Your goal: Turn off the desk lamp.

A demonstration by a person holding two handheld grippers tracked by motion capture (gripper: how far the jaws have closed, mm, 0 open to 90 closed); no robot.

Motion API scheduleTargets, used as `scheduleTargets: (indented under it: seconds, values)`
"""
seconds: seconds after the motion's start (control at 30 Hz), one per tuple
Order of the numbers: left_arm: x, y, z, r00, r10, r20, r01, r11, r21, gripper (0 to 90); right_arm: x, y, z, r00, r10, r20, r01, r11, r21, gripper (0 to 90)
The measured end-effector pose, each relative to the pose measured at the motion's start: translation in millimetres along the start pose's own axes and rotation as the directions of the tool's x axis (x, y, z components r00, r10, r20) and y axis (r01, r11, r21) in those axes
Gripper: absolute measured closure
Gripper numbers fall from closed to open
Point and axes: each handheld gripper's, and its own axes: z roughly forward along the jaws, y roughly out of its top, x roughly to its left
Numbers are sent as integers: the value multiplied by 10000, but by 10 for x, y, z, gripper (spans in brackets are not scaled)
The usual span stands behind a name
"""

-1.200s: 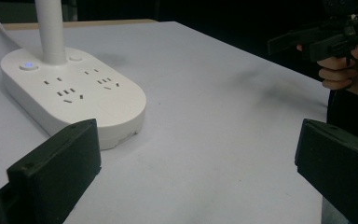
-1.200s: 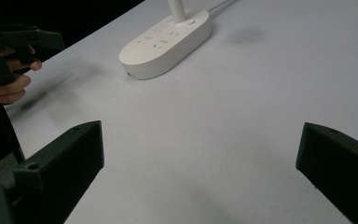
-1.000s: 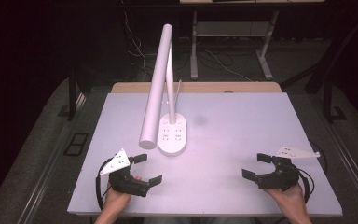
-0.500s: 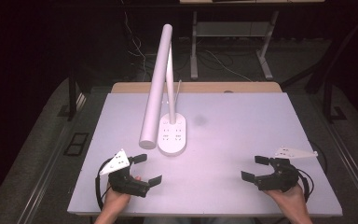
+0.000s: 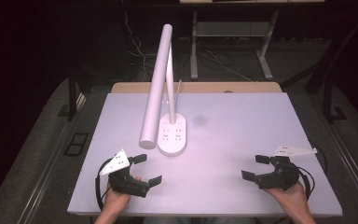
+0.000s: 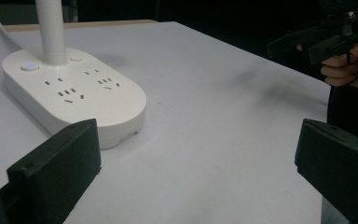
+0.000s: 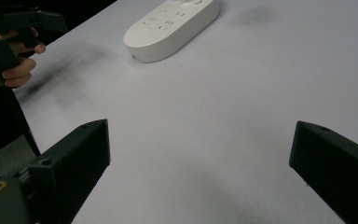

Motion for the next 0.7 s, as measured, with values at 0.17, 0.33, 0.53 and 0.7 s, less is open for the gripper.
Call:
scheduleTargets:
  seconds: [0.17, 0.33, 0.53, 0.7]
  values:
    - [-1, -1, -4, 10000, -13, -10, 13, 10000, -41, 0, 12, 69, -1, 9999, -126, -25, 126, 9999, 70, 50]
    - [-1, -1, -5, 10000, -9, -10, 9, 10000, -34, 0, 33, 155, -4, 9996, -287, -28, 287, 9995, 126, 50]
    - [-5, -1, -2, 10000, -4, -3, 4, 10000, -39, 0, 32, 249, 29, 9992, -385, -122, 389, 9986, 354, 50]
    - [2, -2, -4, 10000, -49, -9, 49, 10000, -53, 0, 19, 294, 46, 9989, -459, -124, 463, 9982, 390, 50]
